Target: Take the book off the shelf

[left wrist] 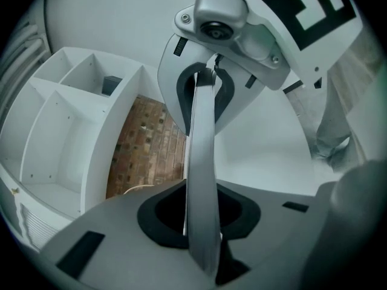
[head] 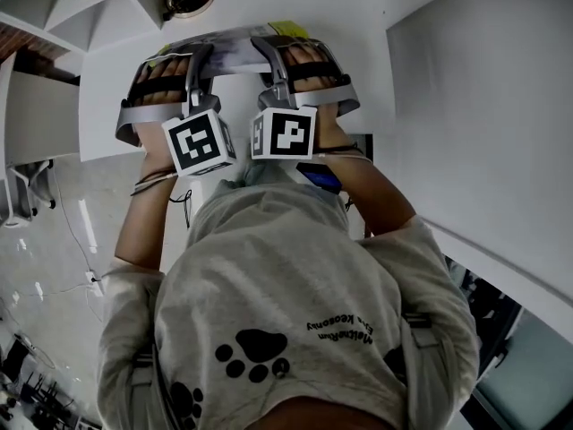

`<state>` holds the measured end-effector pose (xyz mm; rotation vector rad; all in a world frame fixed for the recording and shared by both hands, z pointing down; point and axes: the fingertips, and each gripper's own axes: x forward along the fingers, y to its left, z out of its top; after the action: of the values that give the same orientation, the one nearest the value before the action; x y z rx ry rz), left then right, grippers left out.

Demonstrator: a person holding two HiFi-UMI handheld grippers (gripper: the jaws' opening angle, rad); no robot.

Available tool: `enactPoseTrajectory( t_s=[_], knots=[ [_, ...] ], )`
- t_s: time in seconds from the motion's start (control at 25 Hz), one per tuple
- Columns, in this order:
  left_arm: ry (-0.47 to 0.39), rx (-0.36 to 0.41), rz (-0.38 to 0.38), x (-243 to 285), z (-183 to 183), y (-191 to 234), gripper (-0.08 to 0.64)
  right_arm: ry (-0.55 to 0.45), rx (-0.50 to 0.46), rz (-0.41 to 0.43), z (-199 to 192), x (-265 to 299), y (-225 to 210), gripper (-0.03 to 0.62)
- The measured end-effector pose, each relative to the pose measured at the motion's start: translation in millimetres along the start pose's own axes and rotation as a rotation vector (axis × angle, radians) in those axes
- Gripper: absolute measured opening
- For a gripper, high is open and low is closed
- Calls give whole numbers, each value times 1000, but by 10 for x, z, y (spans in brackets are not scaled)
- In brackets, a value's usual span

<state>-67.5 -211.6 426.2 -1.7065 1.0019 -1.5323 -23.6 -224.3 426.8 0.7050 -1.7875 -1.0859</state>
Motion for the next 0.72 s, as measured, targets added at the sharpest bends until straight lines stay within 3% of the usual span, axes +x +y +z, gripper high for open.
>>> enactPoseTrajectory(
  t_s=[0.44,0.72],
  knots=[
    [-37,-4,-10,-506,-96,-574,77,54,41,5,262,-493,521,89],
    [-76,-7,22,-928,-101,-803,77,88,34,-21,444,-909,725,89]
  ],
)
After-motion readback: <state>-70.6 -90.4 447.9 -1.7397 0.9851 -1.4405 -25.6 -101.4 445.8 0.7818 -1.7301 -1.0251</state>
